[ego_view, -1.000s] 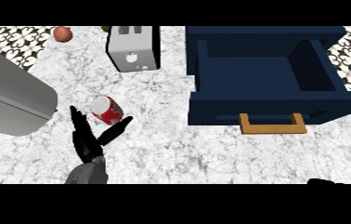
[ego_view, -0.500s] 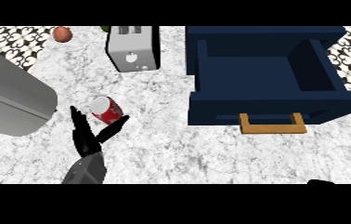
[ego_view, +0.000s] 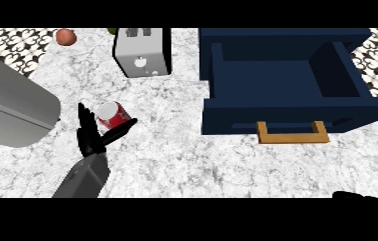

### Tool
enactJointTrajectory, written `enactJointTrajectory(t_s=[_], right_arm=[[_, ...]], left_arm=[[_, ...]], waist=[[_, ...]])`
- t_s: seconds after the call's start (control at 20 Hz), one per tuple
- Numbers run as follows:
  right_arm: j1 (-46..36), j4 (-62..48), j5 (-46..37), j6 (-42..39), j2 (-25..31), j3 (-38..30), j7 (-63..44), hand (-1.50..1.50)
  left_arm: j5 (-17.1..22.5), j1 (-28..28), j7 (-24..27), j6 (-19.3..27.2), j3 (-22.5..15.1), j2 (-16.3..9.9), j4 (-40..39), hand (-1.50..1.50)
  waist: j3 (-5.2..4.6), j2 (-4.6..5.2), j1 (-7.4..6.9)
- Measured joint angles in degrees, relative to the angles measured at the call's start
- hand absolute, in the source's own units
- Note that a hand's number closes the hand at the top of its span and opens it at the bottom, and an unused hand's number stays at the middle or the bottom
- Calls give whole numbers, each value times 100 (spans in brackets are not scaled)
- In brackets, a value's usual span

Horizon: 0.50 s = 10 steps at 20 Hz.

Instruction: Pick up the can, place it into the drawer and close the drawer

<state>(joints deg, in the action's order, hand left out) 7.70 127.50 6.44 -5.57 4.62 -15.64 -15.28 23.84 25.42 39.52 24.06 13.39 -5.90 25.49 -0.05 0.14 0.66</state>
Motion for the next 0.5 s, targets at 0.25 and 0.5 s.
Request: enactJointTrajectory(t_s=[0.25, 0.5], right_arm=[[62, 94, 87, -58, -6, -80, -6, -150], [-125, 5, 65, -22, 62, -141, -54, -150]], left_arm=[[-6, 357, 118, -337, 40, 6, -353, 150], [5, 651, 506, -747, 164, -25, -791, 150]], waist=[[1, 3, 14], [0, 14, 32]])
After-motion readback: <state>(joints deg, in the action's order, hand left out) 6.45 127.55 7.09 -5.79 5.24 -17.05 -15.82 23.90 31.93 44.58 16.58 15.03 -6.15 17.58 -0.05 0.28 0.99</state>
